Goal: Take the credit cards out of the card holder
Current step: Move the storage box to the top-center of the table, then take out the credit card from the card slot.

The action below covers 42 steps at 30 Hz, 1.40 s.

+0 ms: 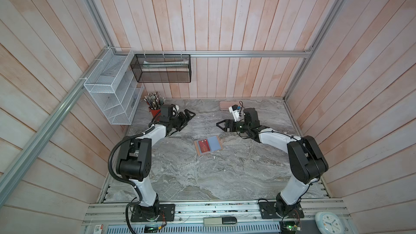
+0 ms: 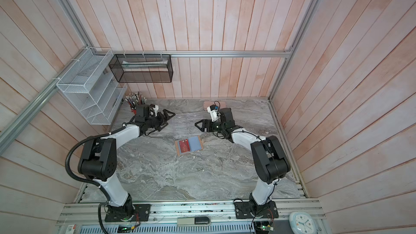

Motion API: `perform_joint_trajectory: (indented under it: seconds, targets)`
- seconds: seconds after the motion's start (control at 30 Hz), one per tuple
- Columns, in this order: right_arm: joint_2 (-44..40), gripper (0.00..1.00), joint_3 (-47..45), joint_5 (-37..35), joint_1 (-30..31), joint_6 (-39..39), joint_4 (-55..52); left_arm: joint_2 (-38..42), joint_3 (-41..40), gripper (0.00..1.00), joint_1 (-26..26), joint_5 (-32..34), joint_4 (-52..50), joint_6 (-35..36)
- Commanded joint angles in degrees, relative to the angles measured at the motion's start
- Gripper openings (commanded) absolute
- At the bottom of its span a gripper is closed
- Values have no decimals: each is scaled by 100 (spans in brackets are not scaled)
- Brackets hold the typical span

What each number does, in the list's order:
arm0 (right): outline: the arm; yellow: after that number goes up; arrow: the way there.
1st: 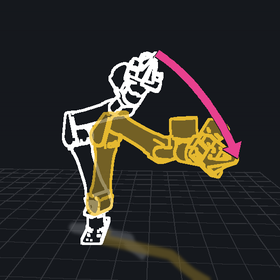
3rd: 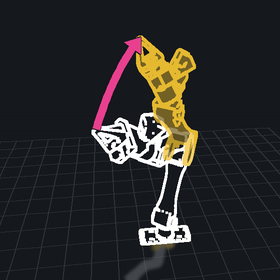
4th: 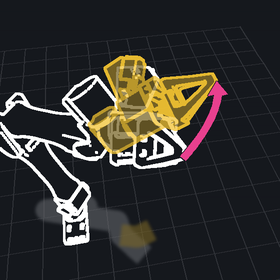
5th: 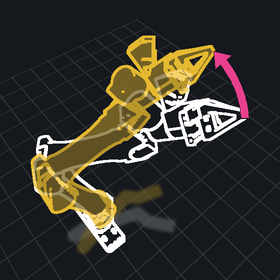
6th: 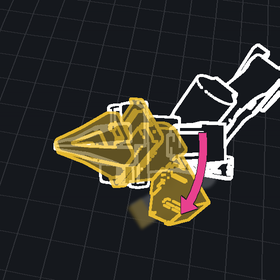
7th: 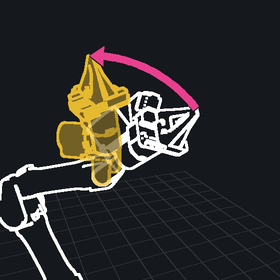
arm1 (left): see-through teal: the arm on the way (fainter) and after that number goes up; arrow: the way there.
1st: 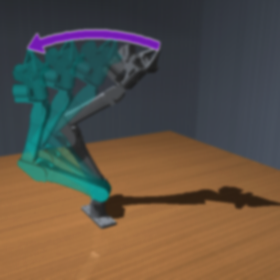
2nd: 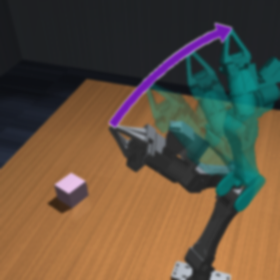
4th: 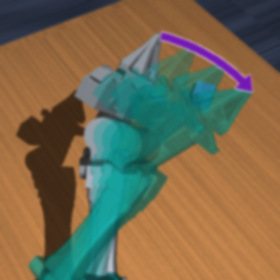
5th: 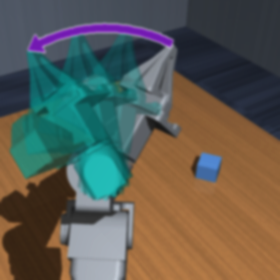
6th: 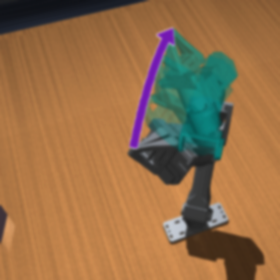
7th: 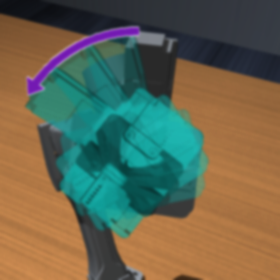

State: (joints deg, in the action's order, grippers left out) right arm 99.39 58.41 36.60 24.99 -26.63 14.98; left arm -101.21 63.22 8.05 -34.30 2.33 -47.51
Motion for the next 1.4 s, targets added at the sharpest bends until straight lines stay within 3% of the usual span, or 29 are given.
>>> perform_joint_trajectory:
  seconds: [0.0, 0.27, 0.5, 0.87, 1.37]
  targets:
    - [-55, 92, -185, 607, 265, 11, -147, 579, -514, 100, 118, -264, 294, -284]
    - [56, 92, -675, 816, 470, -433, 237, 1330, -1663, 100, 550, -774, 1251, -1276]
    - [477, 85, -806, 1256, 502, -668, 648, 989, -1989, 100, 780, -872, 2184, -1900]
    - [1120, 71, -632, 1499, 541, -824, 951, 228, -2112, 100, 909, -749, 2716, -2050]
    - [1562, 56, -472, 1664, 611, -1095, 1315, -151, -2313, 100, 908, -679, 2827, -1915]
